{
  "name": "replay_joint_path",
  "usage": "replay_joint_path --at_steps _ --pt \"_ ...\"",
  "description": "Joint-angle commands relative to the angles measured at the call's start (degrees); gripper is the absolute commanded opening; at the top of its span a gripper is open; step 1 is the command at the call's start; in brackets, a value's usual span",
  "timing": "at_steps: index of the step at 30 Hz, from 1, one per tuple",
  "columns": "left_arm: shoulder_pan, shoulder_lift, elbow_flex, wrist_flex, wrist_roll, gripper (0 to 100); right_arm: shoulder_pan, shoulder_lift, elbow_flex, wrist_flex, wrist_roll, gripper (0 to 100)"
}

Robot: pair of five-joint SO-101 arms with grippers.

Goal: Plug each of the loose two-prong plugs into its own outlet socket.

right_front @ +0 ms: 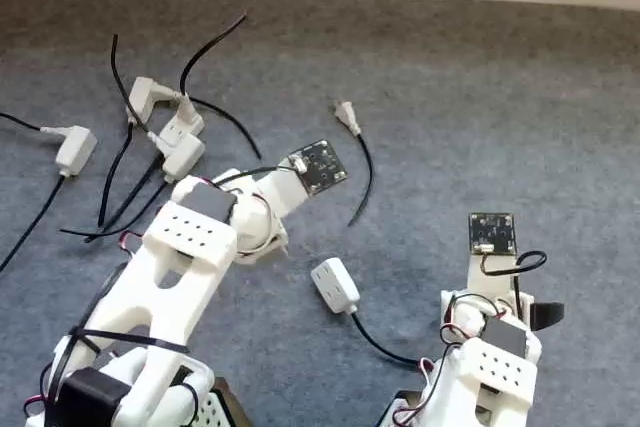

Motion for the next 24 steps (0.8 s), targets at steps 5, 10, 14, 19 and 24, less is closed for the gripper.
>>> replay_joint_path --at_steps 5,10,14,19,24 --pt "13.14 -0.04 -2.33 -2.46 10.64 27 2.95 -0.22 -0.4 0.22 0.7 51.5" --pt "15.08 0.13 -2.33 -6.07 24.09 26 5.85 -0.31 -0.4 -1.54 0.62 51.5" --pt "20.26 0.13 -1.89 -5.54 27.78 26 5.23 -0.31 -0.4 -1.45 0.7 51.5" --pt "24.57 2.15 0.57 -3.87 27.96 26 3.21 -0.31 -0.22 -1.36 0.7 51.5" --pt "21.58 15.96 1.98 -7.74 27.78 26 3.21 -0.31 -0.04 -1.36 2.11 51.5"
